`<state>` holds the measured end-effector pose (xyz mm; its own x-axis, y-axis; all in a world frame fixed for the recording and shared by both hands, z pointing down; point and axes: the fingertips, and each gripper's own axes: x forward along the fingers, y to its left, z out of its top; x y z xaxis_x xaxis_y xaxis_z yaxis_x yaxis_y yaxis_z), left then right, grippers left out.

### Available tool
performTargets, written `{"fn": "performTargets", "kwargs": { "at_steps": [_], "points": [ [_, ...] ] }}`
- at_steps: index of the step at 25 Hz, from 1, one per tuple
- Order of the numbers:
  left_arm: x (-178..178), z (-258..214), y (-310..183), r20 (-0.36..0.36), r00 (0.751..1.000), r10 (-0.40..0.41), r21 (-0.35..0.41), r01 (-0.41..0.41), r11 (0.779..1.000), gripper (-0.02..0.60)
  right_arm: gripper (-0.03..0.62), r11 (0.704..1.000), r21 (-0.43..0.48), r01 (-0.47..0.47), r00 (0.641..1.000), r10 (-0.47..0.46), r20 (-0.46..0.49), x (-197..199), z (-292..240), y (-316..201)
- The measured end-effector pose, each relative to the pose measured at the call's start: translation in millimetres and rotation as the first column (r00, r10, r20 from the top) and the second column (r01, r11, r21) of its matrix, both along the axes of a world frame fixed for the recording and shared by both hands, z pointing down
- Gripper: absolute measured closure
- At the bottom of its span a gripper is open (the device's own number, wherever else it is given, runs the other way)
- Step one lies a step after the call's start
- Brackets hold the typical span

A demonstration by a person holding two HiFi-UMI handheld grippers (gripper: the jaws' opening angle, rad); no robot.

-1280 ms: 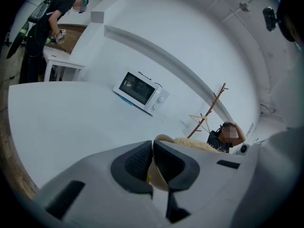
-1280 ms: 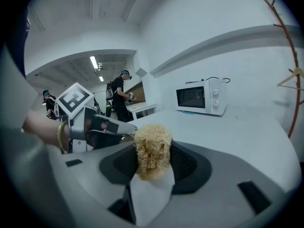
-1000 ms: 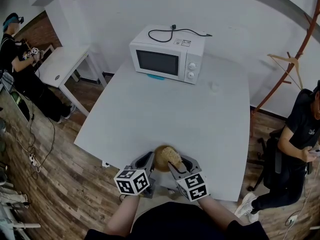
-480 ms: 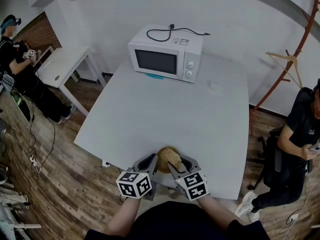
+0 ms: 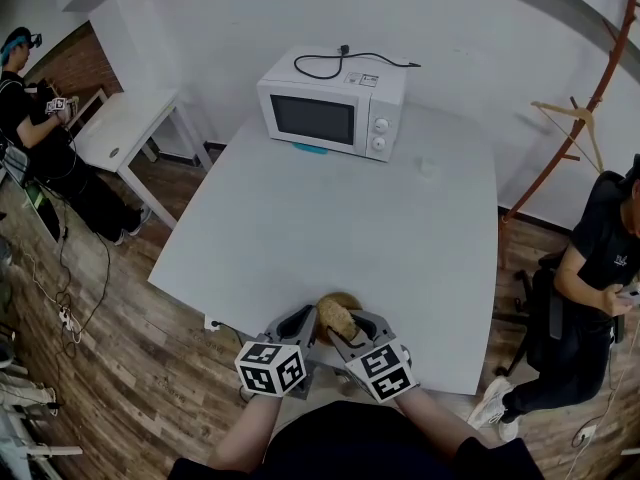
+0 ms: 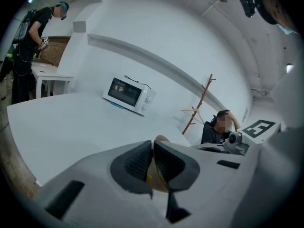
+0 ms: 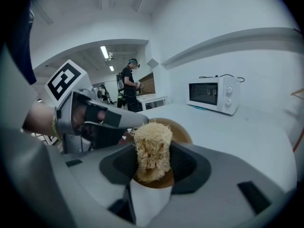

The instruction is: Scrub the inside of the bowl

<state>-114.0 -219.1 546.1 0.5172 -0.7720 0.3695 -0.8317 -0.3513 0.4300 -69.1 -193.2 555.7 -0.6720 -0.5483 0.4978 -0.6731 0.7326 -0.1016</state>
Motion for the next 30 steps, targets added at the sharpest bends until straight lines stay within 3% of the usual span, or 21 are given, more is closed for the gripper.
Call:
{"fn": "performTargets", "kwargs": {
  "at_steps": [11,19,26,30],
  "points": [
    [-14,-2,5,-0.003,0.998,-0.063,0.015,0.063,0.998,0.552,0.416,0.989,0.034,0.144,0.983,-0.139,-0.124,-12,1,23],
    [-13,2,10,-0.021,0.998,-0.062,0.011,0.063,0.998,0.551,0.416,0.997,0.001,0.079,0.985,-0.078,-0.155,6,11,18],
    [-8,2,13,-0.015,0.999,-0.031,0.016,0.032,0.999,0.551,0.415,0.999,-0.041,-0.014,0.993,0.009,-0.121,18,16,8],
    [-10,3,12,-0.007,0.999,-0.035,0.015,0.035,0.999,0.551,0.416,0.999,-0.036,-0.023,0.994,0.019,-0.111,17,13,5]
  ]
}}
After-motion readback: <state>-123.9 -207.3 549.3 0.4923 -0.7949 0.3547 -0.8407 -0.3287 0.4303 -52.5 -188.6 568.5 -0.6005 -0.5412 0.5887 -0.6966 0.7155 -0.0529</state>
